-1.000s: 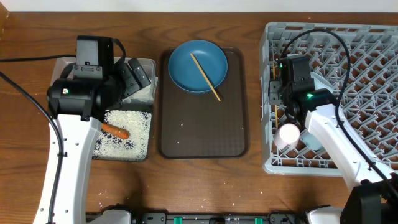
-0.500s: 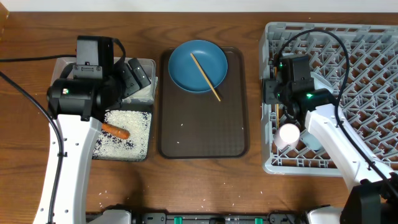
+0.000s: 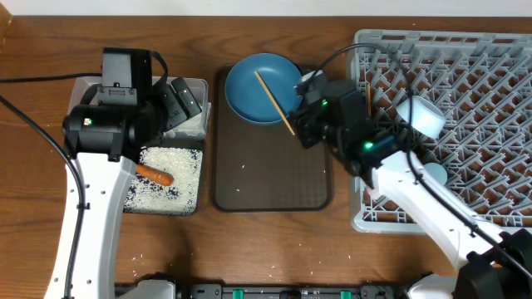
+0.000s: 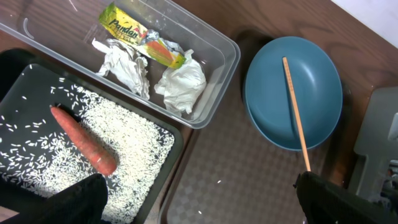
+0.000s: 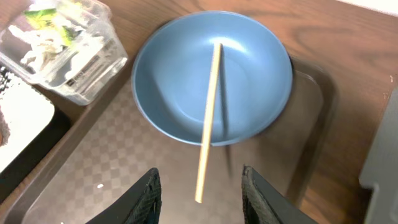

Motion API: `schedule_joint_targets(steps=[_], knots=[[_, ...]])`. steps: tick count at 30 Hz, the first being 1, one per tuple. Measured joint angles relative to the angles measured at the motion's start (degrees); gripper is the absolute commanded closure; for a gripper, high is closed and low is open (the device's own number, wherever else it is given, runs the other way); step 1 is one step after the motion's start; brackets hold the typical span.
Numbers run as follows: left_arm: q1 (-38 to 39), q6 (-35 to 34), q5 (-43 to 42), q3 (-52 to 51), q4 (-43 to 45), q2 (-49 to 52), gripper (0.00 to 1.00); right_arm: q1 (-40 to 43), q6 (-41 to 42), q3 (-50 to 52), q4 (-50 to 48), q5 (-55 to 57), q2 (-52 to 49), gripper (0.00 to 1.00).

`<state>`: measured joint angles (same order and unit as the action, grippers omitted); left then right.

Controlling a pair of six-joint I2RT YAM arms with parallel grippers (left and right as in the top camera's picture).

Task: Sort waste into correct bins and load items into the dishwasher rack
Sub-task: 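Move the right gripper back to the teal plate and grip the second chopstick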

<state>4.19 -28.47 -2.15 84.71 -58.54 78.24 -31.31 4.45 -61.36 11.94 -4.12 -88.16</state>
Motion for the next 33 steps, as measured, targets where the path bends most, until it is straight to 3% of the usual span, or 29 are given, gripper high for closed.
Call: schedule_joint_targets(steps=[10, 24, 28, 33], knots=[[0.0, 0.0, 0.0, 0.0, 0.0, 0.0, 0.01, -3.9, -4.6, -0.1, -17.3, 4.2, -9.5, 0.45], [0.0, 0.0, 0.0, 0.0, 0.0, 0.0, 0.01, -3.9, -5.1, 0.0, -28.5, 5.0, -21.9, 0.48], [0.0, 0.0, 0.0, 0.0, 0.0, 0.0, 0.01, -3.9, -4.5, -0.6, -22.9, 5.0, -22.6, 0.5], [0.0, 0.0, 0.0, 0.0, 0.0, 0.0, 0.01, -3.9, -3.5, -10.0, -1.1, 5.0, -22.6, 0.52]])
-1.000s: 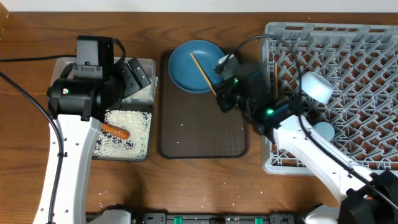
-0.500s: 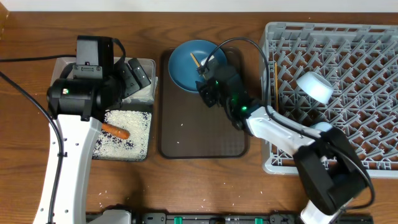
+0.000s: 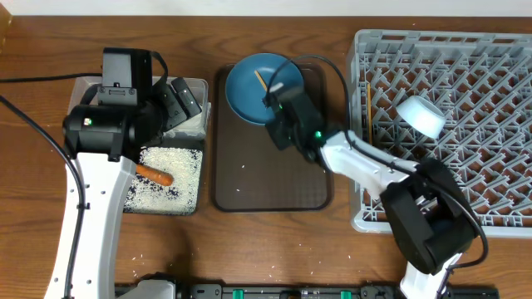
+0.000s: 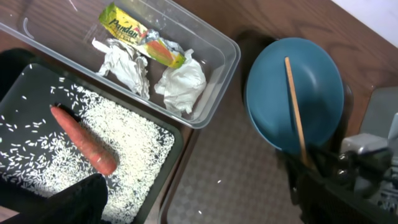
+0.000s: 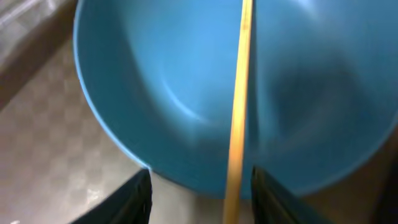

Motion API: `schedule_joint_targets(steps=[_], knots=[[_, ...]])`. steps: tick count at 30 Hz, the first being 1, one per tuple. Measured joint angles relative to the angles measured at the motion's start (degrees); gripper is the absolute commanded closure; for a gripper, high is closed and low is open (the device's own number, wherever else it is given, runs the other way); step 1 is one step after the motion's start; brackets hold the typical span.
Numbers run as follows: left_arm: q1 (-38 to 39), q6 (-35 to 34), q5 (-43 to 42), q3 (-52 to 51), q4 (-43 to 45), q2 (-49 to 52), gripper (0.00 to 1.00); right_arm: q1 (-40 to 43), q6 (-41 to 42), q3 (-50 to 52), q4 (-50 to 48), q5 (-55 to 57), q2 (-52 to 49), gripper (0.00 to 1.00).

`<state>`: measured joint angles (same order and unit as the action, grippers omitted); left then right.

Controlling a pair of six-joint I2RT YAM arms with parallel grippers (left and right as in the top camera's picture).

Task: Sort waste into correct bins and load items into the dishwasher rack
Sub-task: 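Move the right gripper back to the teal plate and grip the second chopstick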

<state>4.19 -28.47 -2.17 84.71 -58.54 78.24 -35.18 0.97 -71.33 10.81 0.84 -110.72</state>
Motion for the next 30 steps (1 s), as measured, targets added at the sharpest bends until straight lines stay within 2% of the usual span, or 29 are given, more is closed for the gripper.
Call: schedule_joint_targets(steps=[3, 7, 14, 21, 27, 30], knots=[[0.0, 0.0, 0.0, 0.0, 0.0, 0.0, 0.01, 0.0, 0.1, -8.4, 7.1, 0.0, 0.2, 0.53], [0.0, 0.0, 0.0, 0.0, 0.0, 0.0, 0.01, 0.0, 0.2, -13.2, 5.9, 0.3, 2.0, 0.54], [0.0, 0.0, 0.0, 0.0, 0.0, 0.0, 0.01, 0.8, 0.8, -13.4, 5.6, 0.8, 1.1, 0.54], [0.0, 0.0, 0.0, 0.0, 0.0, 0.0, 0.01, 1.7, 1.2, -13.4, 3.9, -0.4, -6.2, 0.55], [0.0, 0.0, 0.0, 0.0, 0.0, 0.0, 0.01, 1.7, 1.4, -13.4, 3.5, -1.0, -9.8, 0.6], [0.0, 0.0, 0.0, 0.0, 0.0, 0.0, 0.01, 1.7, 1.5, -13.4, 3.5, -1.1, -9.8, 0.66]])
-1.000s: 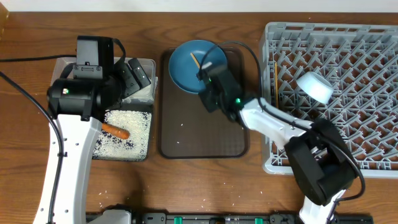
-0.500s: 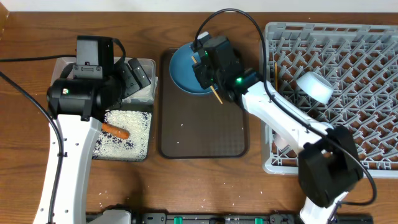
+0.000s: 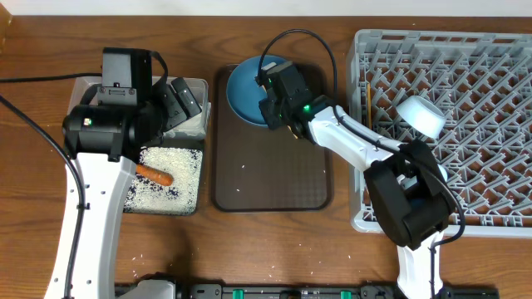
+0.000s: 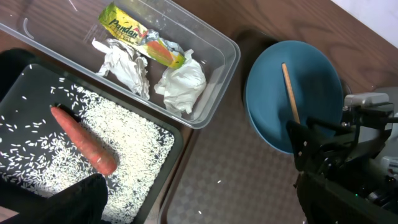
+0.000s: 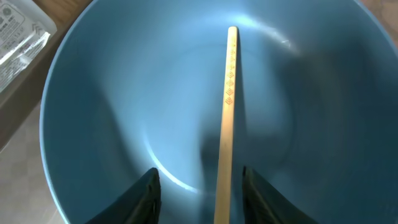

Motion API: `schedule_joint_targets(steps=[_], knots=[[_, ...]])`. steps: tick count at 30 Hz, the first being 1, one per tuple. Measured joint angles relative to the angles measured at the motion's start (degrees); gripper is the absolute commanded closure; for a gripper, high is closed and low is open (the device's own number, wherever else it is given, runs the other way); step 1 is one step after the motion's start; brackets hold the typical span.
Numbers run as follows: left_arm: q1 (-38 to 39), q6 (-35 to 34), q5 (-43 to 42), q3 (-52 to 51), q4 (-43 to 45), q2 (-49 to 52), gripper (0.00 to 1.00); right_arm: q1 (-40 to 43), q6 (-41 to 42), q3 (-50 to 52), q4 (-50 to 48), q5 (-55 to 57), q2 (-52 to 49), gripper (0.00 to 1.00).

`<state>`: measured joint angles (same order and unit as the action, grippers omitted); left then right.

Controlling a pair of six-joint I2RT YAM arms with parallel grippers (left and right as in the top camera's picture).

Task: Sort waste into correct bins and load items into the dishwasher rack
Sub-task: 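Move the right gripper back to the teal plate and grip the second chopstick, then carry the second chopstick right and lower it into the rack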

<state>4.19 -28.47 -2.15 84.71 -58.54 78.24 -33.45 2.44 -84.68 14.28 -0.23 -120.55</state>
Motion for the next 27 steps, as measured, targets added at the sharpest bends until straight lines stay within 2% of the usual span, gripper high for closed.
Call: schedule_joint_targets(steps=[23, 27], knots=[[0.0, 0.0, 0.0, 0.0, 0.0, 0.0, 0.01, 0.0, 0.1, 0.0, 3.1, 1.4, -0.7, 0.68], [0.0, 0.0, 0.0, 0.0, 0.0, 0.0, 0.01, 0.0, 0.1, 0.0, 3.3, 2.1, -0.9, 0.73]])
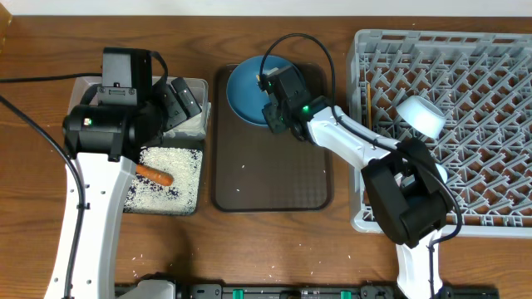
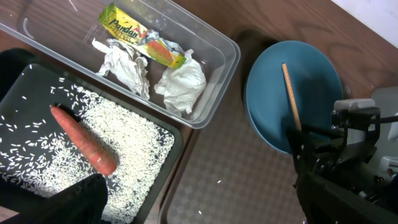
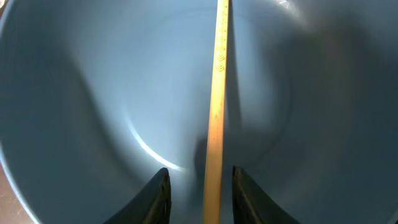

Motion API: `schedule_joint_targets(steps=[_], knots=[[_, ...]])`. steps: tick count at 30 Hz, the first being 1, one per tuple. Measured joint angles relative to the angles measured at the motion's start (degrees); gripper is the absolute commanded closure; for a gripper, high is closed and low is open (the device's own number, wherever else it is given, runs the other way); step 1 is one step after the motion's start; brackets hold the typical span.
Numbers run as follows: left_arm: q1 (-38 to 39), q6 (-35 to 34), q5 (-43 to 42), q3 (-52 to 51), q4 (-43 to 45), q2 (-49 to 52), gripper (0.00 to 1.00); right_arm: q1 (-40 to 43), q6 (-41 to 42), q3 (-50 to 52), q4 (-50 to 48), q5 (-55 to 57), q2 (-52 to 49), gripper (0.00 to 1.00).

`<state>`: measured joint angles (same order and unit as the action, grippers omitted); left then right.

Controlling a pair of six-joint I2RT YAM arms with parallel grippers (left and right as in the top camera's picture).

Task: Sort waste into correct bins and load items into the dishwasher rack
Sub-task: 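Carry the second chopstick right and lower it into the rack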

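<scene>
A blue bowl (image 3: 93, 93) sits at the far end of the brown tray (image 1: 270, 178). A wooden chopstick (image 3: 216, 106) lies in it. My right gripper (image 3: 200, 200) is low inside the bowl and open, with one finger on each side of the chopstick and a small gap on both sides. In the left wrist view the bowl (image 2: 267, 93) and chopstick (image 2: 290, 93) show beside the right arm. My left gripper (image 2: 199, 210) hangs wide open and empty above the bins. The grey dishwasher rack (image 1: 465, 75) holds a white cup (image 1: 421, 116).
A clear bin (image 2: 211, 81) with crumpled wrappers and a black bin (image 2: 25, 81) of rice with a carrot (image 2: 84, 147) stand left of the tray. The rack's left wall is close to the right arm. Cables trail over the table.
My right gripper has come lower into the bowl and its fingers stand closer around the chopstick. The left arm, bins and rack are unchanged.
First my right gripper hung open over the tray near the rack, and the chopstick reached over the bowl's near rim. Then it was at that rim, astride the chopstick. Then it was over the bowl, and now it is low inside it.
</scene>
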<state>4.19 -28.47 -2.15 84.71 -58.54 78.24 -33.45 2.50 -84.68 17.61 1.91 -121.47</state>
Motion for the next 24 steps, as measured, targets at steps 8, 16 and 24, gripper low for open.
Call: schedule_joint_targets(steps=[8, 16, 24], knots=[[0.0, 0.0, 0.0, 0.0, 0.0, 0.0, 0.01, 0.0, -0.2, 0.0, 0.1, 0.5, 0.0, 0.9], [0.0, 0.0, 0.0, 0.0, 0.0, 0.0, 0.01, 0.0, 0.0, 0.0, -0.3, 0.5, 0.0, 0.99], [0.0, 0.0, 0.0, 0.0, 0.0, 0.0, 0.01, 0.0, 1.1, 0.1, 5.3, -0.1, 5.4, 0.99]])
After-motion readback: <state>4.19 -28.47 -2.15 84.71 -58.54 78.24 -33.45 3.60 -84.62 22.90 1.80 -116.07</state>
